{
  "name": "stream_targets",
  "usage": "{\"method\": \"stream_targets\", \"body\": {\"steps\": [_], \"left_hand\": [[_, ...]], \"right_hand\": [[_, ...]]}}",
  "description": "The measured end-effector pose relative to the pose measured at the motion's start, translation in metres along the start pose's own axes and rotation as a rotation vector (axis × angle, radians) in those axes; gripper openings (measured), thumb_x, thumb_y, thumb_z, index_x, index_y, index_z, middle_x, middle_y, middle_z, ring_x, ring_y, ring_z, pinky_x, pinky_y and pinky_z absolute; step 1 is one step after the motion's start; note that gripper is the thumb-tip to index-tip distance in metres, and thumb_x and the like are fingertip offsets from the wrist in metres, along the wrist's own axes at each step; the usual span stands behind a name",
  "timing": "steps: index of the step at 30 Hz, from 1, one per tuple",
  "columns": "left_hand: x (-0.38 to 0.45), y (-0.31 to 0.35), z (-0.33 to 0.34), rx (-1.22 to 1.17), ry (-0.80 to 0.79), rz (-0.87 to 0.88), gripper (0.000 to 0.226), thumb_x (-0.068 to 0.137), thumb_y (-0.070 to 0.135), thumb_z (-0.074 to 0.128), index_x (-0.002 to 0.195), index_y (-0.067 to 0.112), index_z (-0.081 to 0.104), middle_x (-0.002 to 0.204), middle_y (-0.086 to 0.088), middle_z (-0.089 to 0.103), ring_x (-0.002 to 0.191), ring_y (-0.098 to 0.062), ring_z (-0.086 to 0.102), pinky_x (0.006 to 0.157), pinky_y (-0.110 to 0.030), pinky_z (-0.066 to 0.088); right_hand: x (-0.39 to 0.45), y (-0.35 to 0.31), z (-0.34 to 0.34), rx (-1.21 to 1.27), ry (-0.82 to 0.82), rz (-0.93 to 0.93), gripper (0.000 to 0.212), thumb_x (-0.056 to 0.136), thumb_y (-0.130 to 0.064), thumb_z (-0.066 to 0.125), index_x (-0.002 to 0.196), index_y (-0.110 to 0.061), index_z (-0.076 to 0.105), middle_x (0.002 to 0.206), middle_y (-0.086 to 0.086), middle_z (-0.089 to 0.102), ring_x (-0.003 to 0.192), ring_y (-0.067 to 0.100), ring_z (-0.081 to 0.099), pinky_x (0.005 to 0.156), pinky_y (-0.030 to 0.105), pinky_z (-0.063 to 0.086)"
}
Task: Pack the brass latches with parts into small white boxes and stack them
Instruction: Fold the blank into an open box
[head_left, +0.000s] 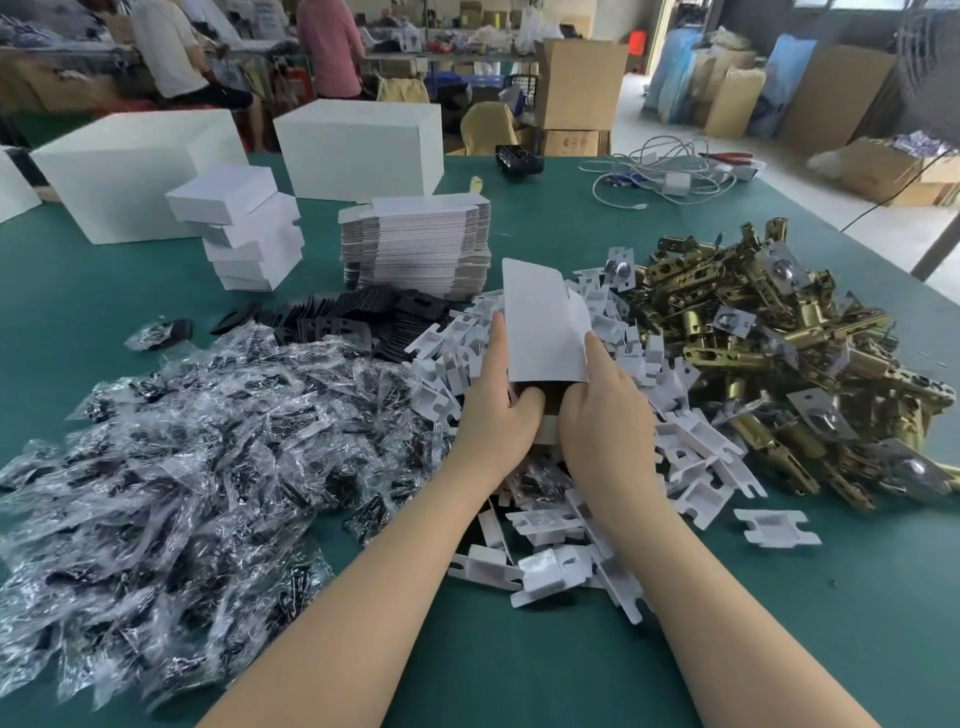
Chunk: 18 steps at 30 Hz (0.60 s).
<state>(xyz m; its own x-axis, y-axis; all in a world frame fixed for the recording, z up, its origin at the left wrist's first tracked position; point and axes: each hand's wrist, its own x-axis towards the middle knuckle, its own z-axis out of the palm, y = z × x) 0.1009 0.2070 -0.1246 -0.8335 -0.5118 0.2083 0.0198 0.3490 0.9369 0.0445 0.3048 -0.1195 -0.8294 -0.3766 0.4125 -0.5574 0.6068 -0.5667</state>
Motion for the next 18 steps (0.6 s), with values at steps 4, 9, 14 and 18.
{"method": "stream_targets", "body": {"steps": [4,9,14,18], "left_hand": [[0.0023,-0.0020,-0.0028,-0.004,-0.028,-0.048,0.079,0.098,0.004,0.046,0.160,0.031,0.003,0.142,0.024,0.036,0.096,0.030,0.045,0.074,0.004,0.037],[0.0022,0.0011,0.0031,-0.038,0.054,-0.004,0.079,0.097,-0.003,0.044,0.160,0.026,0.007,0.135,0.032,0.041,0.106,0.030,0.044,0.084,0.004,0.036],[0.0027,0.0029,0.0002,-0.091,0.114,-0.005,0.065,0.101,0.005,0.046,0.158,0.029,0.025,0.138,0.033,0.044,0.115,0.028,0.041,0.088,0.005,0.033],[0.0010,0.0044,0.0009,-0.033,0.058,0.021,0.071,0.098,-0.003,0.041,0.158,0.029,0.023,0.131,0.041,0.037,0.107,0.038,0.033,0.083,0.009,0.028]], "right_hand": [[-0.0008,0.0000,-0.0041,0.191,-0.009,0.115,0.057,0.095,-0.004,0.042,0.151,-0.015,0.036,0.114,0.009,0.065,0.095,0.024,0.061,0.077,0.034,0.051],[-0.0014,0.0013,-0.0007,0.289,0.048,0.149,0.056,0.095,-0.002,0.042,0.149,-0.018,0.042,0.084,-0.005,0.053,0.067,0.007,0.044,0.061,0.018,0.034],[-0.0029,0.0013,0.0030,0.322,0.040,0.155,0.058,0.094,-0.002,0.044,0.149,-0.018,0.041,0.081,-0.010,0.050,0.068,0.005,0.044,0.064,0.016,0.037],[-0.0019,0.0052,0.0031,0.355,0.059,0.190,0.056,0.095,-0.003,0.043,0.149,-0.020,0.042,0.069,-0.014,0.048,0.055,0.000,0.044,0.051,0.011,0.036]]}}
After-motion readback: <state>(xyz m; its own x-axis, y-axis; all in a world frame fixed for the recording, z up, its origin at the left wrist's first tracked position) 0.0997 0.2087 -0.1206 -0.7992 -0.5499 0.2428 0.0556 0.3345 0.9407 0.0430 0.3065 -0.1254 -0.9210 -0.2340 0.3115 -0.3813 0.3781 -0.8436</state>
